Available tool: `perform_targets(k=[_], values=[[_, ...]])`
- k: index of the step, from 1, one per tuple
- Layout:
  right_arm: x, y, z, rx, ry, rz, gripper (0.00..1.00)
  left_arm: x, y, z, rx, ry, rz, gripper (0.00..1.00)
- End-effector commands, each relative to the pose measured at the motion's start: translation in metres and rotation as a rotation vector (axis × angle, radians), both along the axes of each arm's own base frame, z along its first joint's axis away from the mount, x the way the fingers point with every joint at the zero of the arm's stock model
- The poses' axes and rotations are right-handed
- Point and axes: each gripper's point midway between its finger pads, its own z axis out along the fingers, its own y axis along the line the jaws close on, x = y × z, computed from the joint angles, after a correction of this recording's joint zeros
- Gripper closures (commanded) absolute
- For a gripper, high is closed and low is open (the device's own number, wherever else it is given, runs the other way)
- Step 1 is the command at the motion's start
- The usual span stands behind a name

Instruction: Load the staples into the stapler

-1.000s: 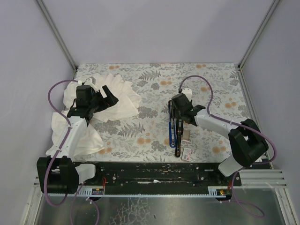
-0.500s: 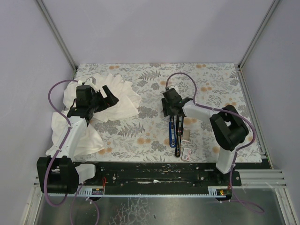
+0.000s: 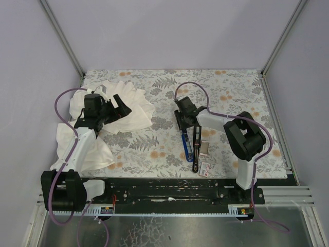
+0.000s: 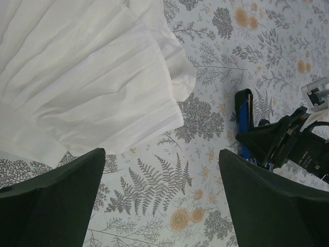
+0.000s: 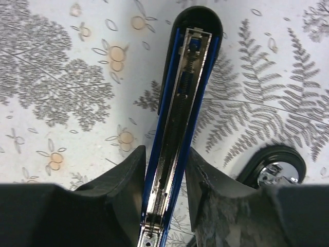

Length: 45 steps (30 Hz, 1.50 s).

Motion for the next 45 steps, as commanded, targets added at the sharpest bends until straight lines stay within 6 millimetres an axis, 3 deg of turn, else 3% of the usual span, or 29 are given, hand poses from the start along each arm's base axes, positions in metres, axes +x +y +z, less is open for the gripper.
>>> perform_targets(k=[1,7,14,20,30,37,45], values=[[-0.002,0.029,0.013,0.074,-0.03,0.121,0.61,0.005,-0.004,0.003,-0.032,-0.037,-0.021,0.09],[-0.016,0.054,0.018,0.112,-0.048,0.174,0.78,-0.002,-0.014,0.005,-0.062,-0.045,-0.039,0.09],[-0.039,0.1,0.053,0.296,-0.133,0.302,0.88,-0.026,-0.042,-0.011,-0.268,-0.012,-0.095,0.09],[-0.066,0.132,0.09,0.468,-0.254,0.453,0.9,-0.043,-0.062,-0.016,-0.386,0.009,-0.155,0.1],[-0.097,0.147,0.1,0.545,-0.299,0.595,0.91,-0.042,-0.101,-0.022,-0.449,0.066,-0.288,0.09],[-0.108,0.145,0.115,0.576,-0.361,0.635,0.91,-0.033,-0.108,-0.039,-0.461,0.129,-0.261,0.1],[-0.114,0.143,0.114,0.579,-0.36,0.659,0.91,-0.035,-0.123,-0.04,-0.484,0.133,-0.317,0.29]])
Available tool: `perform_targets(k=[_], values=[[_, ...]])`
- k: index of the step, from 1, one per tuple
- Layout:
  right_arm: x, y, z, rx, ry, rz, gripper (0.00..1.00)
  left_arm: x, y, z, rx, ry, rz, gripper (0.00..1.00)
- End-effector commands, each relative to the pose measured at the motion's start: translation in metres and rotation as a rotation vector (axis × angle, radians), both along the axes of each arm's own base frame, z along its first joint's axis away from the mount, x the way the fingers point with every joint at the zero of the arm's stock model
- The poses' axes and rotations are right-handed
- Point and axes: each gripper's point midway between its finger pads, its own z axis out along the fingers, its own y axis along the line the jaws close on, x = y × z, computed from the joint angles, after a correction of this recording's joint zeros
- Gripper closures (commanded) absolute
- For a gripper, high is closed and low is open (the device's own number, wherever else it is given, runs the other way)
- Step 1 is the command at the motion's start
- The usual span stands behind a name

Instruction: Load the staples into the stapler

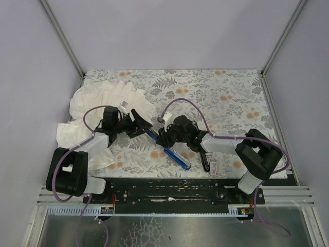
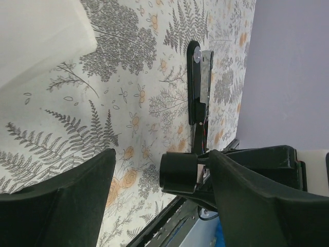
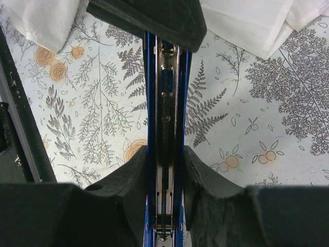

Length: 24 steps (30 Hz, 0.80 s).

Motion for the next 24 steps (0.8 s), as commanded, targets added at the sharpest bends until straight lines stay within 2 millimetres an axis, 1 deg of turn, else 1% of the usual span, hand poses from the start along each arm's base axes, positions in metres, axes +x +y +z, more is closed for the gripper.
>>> perform_targets(k=[1,8,10,11,12,13,15,16,17,18,20,21,22,24], values=[[0.002,0.017,0.046,0.123,-0.105,0.048,0.91,0.011,-0.014,0.023,-0.039,-0.101,-0.051,0.33],[0.005,0.016,0.044,0.111,-0.102,0.036,0.91,0.007,-0.019,0.026,-0.036,-0.12,-0.081,0.56],[0.007,0.016,0.045,0.102,-0.093,0.02,0.91,0.005,-0.02,0.027,-0.036,-0.124,-0.09,0.64],[0.009,0.015,0.045,0.094,-0.085,0.003,0.89,0.004,-0.021,0.027,-0.036,-0.13,-0.094,0.69],[0.011,0.013,0.045,0.086,-0.078,-0.018,0.85,0.003,-0.021,0.028,-0.033,-0.137,-0.097,0.74],[0.013,0.011,0.045,0.076,-0.068,-0.037,0.78,0.003,-0.02,0.03,-0.029,-0.148,-0.097,0.79],[0.016,0.005,0.049,0.066,-0.064,-0.082,0.57,0.002,-0.018,0.032,-0.014,-0.17,-0.093,0.86],[0.016,0.001,0.055,0.069,-0.067,-0.103,0.47,0.002,-0.017,0.033,-0.002,-0.182,-0.089,0.88],[0.018,-0.003,0.061,0.075,-0.074,-0.13,0.42,0.001,-0.015,0.034,0.017,-0.2,-0.087,0.89],[0.018,-0.009,0.066,0.078,-0.076,-0.16,0.32,0.001,-0.014,0.036,0.037,-0.22,-0.081,0.9],[0.019,-0.025,0.076,0.083,-0.061,-0.247,0.22,0.0,-0.01,0.04,0.086,-0.256,-0.071,0.92],[0.02,-0.036,0.078,0.074,-0.043,-0.302,0.19,-0.001,-0.009,0.042,0.114,-0.274,-0.064,0.93],[0.019,-0.047,0.08,0.065,-0.02,-0.359,0.17,-0.001,-0.006,0.045,0.144,-0.297,-0.052,0.93],[0.014,-0.072,0.075,0.038,0.049,-0.477,0.15,-0.003,-0.004,0.051,0.197,-0.343,-0.033,0.93]])
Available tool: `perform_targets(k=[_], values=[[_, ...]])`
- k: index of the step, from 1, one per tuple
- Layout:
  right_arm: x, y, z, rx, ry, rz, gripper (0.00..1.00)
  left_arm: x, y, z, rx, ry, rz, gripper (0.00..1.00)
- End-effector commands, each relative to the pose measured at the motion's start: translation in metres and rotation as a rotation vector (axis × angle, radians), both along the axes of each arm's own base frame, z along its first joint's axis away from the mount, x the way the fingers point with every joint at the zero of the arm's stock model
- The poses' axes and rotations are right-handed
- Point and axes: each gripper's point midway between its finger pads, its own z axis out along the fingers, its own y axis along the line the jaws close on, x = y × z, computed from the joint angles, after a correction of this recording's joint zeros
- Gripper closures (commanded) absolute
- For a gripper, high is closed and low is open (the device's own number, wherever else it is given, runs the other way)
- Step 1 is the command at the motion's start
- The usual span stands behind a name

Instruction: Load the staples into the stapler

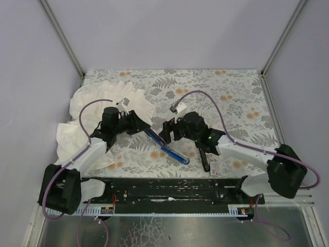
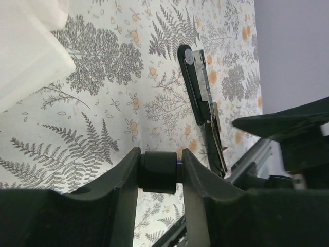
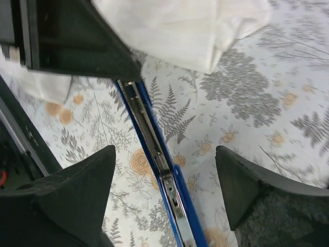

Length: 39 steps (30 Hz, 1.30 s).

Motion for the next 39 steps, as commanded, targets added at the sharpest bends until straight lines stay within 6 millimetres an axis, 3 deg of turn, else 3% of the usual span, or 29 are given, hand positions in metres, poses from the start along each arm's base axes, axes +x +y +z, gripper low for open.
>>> perform_targets(k=[1,6,9,13,19,25,32,39], values=[[0.002,-0.055,0.01,0.009,0.123,-0.322,0.15,0.005,0.007,0.028,0.116,-0.178,0.047,0.93],[-0.031,-0.1,-0.027,0.065,0.385,-0.523,0.18,0.0,0.017,0.034,0.236,-0.25,0.113,0.93],[-0.049,-0.112,-0.047,0.126,0.491,-0.578,0.27,-0.004,0.018,0.031,0.3,-0.257,0.116,0.94],[-0.06,-0.107,-0.058,0.199,0.563,-0.574,0.38,-0.006,0.017,0.025,0.371,-0.252,0.114,0.94],[-0.061,-0.096,-0.072,0.189,0.606,-0.541,0.41,-0.009,0.012,0.02,0.412,-0.246,0.11,0.95],[-0.062,-0.073,-0.075,0.191,0.655,-0.453,0.52,-0.011,0.008,0.019,0.464,-0.249,0.102,0.95],[-0.065,-0.066,-0.084,0.203,0.698,-0.435,0.58,-0.016,0.001,0.017,0.506,-0.255,0.099,0.95],[-0.066,-0.071,-0.103,0.178,0.704,-0.456,0.65,-0.038,-0.028,0.014,0.503,-0.27,0.013,0.73]])
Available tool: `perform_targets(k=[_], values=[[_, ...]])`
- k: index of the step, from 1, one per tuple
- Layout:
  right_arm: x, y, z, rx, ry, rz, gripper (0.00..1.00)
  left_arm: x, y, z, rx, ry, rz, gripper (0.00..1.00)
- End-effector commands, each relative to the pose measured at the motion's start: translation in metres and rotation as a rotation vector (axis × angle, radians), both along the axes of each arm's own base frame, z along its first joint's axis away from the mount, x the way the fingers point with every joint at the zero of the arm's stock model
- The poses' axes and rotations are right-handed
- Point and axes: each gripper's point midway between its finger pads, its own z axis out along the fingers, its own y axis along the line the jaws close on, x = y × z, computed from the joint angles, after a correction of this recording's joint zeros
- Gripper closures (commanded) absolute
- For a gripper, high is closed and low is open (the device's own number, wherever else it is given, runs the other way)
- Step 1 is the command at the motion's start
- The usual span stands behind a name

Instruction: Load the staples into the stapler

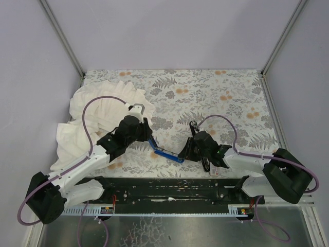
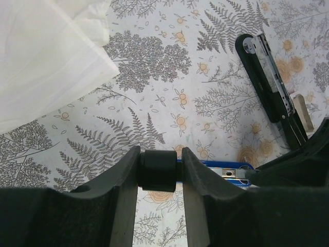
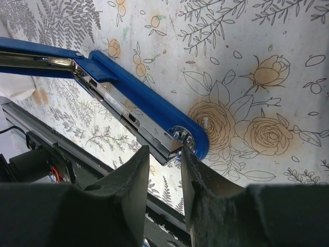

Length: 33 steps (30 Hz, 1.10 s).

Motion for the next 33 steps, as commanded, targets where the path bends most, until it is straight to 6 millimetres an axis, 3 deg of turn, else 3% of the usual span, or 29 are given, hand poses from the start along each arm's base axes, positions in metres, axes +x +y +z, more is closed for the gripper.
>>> perform_targets(k=[1,8,16,24,33], values=[[0.007,0.007,0.0,0.039,-0.023,-0.008,0.65,-0.013,-0.027,0.009,-0.005,-0.013,-0.063,0.7],[0.007,0.003,-0.007,0.016,-0.029,-0.015,0.67,-0.03,-0.064,0.003,0.06,-0.02,-0.121,0.56],[0.01,-0.005,-0.008,-0.015,-0.054,-0.035,0.67,-0.035,-0.084,-0.013,0.114,0.008,-0.139,0.47],[0.012,-0.01,-0.003,-0.048,-0.096,-0.006,0.66,-0.055,-0.115,-0.02,0.084,0.039,-0.375,0.25],[0.006,-0.027,0.005,-0.119,-0.138,0.089,0.54,-0.07,-0.125,-0.019,0.239,0.021,-0.692,0.16]])
